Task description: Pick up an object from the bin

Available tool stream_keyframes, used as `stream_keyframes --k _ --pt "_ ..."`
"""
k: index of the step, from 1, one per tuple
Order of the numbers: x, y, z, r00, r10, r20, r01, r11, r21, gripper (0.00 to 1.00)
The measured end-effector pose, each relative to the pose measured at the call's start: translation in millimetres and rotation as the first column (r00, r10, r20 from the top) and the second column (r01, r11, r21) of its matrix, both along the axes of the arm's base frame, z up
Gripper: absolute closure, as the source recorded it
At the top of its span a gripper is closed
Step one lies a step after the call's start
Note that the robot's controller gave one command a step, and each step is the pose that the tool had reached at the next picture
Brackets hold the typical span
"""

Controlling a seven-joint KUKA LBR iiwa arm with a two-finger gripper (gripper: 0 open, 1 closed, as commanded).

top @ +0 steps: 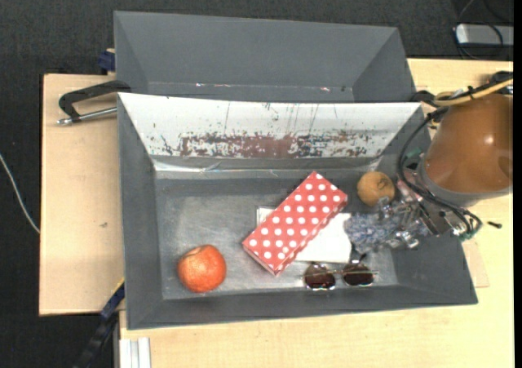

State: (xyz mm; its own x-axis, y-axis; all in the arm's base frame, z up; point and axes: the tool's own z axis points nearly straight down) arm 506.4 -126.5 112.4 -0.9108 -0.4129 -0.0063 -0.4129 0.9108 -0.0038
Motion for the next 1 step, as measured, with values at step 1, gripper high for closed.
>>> stream_keyframes --k 1 --pt "-0.8 0.5 8.2 1.0 -0.001 -0.003 0.001 1.0 0.001 1.0"
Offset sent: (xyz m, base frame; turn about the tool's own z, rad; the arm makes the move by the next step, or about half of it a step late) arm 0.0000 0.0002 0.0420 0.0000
